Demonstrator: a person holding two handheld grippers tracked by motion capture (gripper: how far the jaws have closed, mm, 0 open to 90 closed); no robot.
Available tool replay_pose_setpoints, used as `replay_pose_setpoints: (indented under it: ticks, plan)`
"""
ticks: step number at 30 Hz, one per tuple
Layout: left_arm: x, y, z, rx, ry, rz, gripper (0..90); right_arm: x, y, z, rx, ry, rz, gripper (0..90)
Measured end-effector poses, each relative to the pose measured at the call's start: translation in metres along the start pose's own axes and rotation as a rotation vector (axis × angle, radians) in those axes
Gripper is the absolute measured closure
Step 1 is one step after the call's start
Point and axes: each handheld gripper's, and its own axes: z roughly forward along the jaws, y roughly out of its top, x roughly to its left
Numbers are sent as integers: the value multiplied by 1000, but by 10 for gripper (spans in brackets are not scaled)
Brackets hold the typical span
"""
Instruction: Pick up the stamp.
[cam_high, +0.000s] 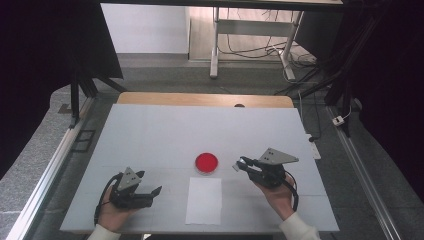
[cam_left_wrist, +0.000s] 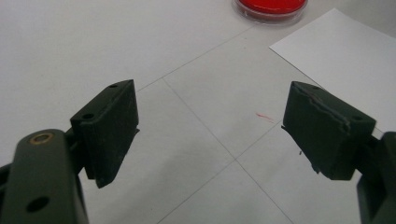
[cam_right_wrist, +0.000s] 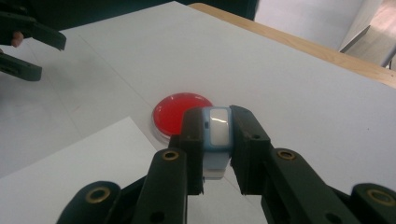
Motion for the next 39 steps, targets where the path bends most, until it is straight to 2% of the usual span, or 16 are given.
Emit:
replay_pose_setpoints:
  ticks: [8, 21, 31, 39]
  plan:
    - [0, 1, 0, 0, 2, -2, 181, 1, 9, 4, -17, 22, 2, 759]
    - [0, 1, 2, -1, 5, 1, 182, 12, 24, 14, -45, 61, -7, 759]
    - [3, 0, 3, 0, 5, -6, 182, 19, 33, 31, -46, 116, -4, 759]
    - [1, 0, 3, 0, 5, 3, 182, 30, 35, 42, -29, 147, -25, 759]
